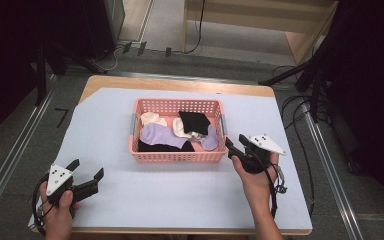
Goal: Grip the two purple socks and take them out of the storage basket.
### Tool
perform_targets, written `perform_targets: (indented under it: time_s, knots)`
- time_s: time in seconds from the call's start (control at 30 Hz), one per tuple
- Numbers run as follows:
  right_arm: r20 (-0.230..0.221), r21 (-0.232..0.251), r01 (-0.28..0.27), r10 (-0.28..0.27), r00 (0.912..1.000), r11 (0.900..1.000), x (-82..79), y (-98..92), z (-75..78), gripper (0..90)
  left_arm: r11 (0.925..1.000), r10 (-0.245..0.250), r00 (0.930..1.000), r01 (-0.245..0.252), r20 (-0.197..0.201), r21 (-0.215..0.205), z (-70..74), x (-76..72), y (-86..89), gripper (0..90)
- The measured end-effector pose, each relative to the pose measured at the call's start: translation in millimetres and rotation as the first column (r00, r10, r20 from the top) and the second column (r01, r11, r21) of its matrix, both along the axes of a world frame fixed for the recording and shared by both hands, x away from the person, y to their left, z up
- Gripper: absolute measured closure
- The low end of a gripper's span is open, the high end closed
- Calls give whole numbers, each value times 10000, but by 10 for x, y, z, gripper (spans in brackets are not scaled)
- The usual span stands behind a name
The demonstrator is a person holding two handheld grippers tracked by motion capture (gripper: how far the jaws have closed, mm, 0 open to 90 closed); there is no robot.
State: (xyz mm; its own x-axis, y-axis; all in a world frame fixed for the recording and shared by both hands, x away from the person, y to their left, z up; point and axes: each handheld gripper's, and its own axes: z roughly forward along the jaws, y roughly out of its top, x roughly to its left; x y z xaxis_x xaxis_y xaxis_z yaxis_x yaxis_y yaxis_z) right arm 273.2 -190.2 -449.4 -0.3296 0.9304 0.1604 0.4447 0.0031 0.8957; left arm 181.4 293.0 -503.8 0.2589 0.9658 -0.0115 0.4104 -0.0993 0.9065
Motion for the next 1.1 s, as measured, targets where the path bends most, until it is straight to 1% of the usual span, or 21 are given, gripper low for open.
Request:
perform_targets:
  time_s: [0.2,0.23,0.3,0.4,0.47,0.6,0.63,0.67,0.83,0.87,1.0,1.03,1.1]
  knots:
    - [-392,-98,-246,242,9989,9996,99,151,16,528,10000,-42,10000,42,29,17,-2,1,-1,150]
    - [-466,-1,-292,292,9985,9996,110,179,19,531,10000,-47,10000,47,20,19,-2,1,-1,150]
    - [-615,-48,-508,505,9968,9987,145,229,25,544,10000,-38,10000,38,25,-5,-3,3,-2,150]
    - [-920,-163,-831,812,9924,9964,194,328,39,554,10000,-46,10000,46,14,-8,-2,3,-2,150]
    - [-1054,-190,-936,911,9902,9954,218,388,41,559,10000,-48,10000,48,21,-7,-2,3,-2,150]
    - [-1444,-358,-1245,1181,9825,9916,307,541,20,583,10000,-49,10000,49,30,-1,-3,2,-2,150]
    - [-1444,-358,-1245,1181,9825,9916,307,541,20,583,10000,-49,10000,49,30,-1,-3,2,-2,150]
    - [-1621,-461,-1377,1286,9784,9894,358,602,3,600,10000,-57,10000,57,25,-4,-3,3,-3,150]
    - [-2229,-314,-1632,1523,9629,9861,460,721,-30,659,10000,-66,10000,66,7,-16,-3,4,-3,150]
    - [-2445,-264,-1656,1543,9573,9858,485,755,-38,679,10000,-68,10000,68,6,-14,-3,4,-3,150]
    - [-2913,-220,-1823,1681,9418,9830,553,867,-71,713,10000,-80,10000,80,-4,12,-3,4,-3,150]
    - [-2880,-260,-1833,1682,9428,9827,567,892,-74,718,10000,-80,10000,80,-4,12,-3,4,-3,150]
    - [-3106,-296,-1751,1574,9374,9841,602,940,-80,739,10000,-66,10000,66,-7,16,-3,4,-5,150]
